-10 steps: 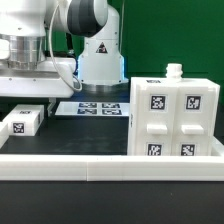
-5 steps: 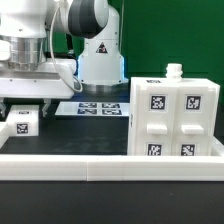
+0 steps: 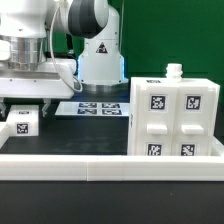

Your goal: Assemble cabinet

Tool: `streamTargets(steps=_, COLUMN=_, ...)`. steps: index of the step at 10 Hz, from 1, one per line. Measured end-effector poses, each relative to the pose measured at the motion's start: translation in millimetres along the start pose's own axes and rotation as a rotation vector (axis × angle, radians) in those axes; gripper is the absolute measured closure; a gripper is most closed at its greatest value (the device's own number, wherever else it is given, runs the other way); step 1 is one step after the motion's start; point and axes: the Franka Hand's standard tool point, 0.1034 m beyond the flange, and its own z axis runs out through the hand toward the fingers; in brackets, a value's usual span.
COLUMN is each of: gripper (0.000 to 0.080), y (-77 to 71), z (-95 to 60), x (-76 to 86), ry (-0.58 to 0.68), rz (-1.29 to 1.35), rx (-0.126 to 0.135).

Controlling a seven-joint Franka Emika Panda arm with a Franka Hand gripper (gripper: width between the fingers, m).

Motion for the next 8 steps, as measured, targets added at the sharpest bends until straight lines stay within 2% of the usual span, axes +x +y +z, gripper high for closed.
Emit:
streamTargets(steps=5, gripper=0.0236, y=-47.8, z=-82.9, x=23.9, ry=0.039, rz=0.047, rx=0.069)
streamTargets(steps=6, gripper=0.0235, y=-63.9, z=-105.1, x=35.1, ry=0.046, rz=0.094, rx=0.079)
streamTargets(steps=7, gripper=0.0235, y=-83.1, z=-124.7, x=48.0, ry=0.058, rz=0.126, rx=0.072)
streamTargets(steps=8, gripper=0.0235, y=-99.6, z=-138.0, x=57.3, ry=0.055, rz=0.154, rx=0.068)
